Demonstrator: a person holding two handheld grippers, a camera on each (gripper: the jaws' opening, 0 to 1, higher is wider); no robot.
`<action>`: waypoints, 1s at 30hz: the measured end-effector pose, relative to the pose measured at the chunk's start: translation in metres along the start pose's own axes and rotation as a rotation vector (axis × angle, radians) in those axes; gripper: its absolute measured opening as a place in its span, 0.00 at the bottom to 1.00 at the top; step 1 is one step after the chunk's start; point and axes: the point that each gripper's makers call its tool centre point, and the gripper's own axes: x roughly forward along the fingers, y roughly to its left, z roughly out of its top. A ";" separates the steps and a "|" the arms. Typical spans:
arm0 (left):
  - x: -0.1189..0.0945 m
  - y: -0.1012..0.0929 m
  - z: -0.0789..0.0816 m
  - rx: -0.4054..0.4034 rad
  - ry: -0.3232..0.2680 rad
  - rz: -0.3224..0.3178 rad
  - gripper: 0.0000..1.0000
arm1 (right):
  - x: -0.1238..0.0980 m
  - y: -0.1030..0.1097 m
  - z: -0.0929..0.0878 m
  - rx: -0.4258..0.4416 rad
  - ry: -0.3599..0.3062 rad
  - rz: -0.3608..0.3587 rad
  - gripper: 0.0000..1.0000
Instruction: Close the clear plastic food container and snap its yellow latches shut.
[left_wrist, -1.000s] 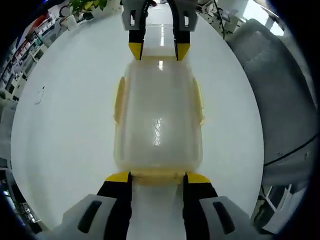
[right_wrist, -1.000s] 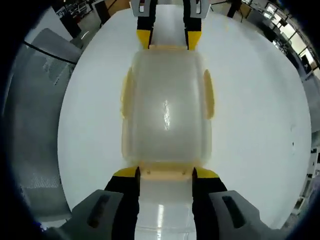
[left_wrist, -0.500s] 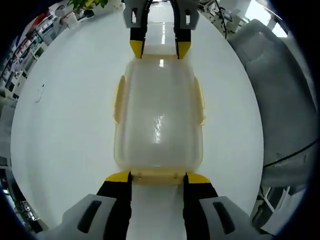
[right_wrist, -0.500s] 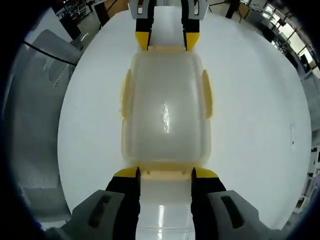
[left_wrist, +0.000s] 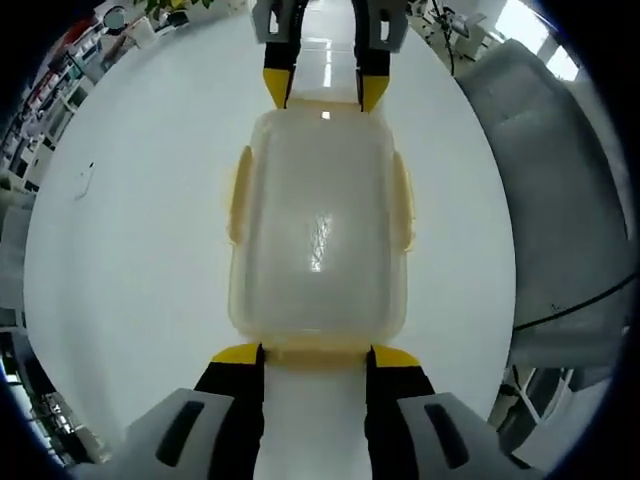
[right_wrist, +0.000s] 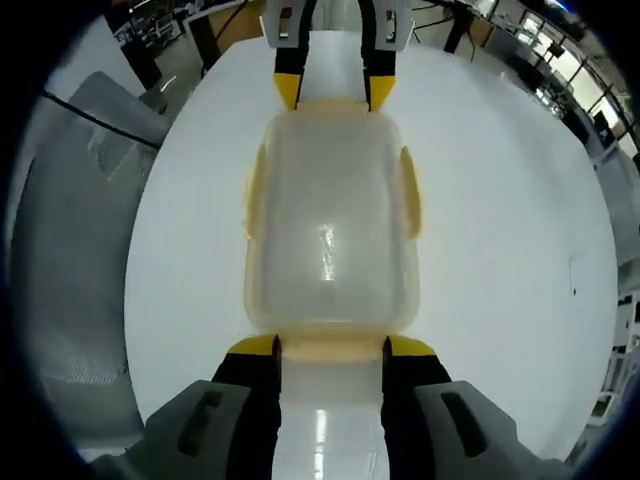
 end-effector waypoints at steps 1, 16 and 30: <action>-0.003 -0.001 0.000 -0.001 0.004 0.005 0.33 | -0.003 0.001 0.001 -0.003 -0.004 0.002 0.35; -0.040 -0.009 0.046 -0.050 -0.057 0.047 0.33 | -0.060 0.006 -0.021 -0.052 -0.059 -0.018 0.35; -0.034 -0.009 0.135 -0.010 -0.074 0.042 0.33 | -0.099 0.009 -0.100 -0.022 -0.042 -0.044 0.35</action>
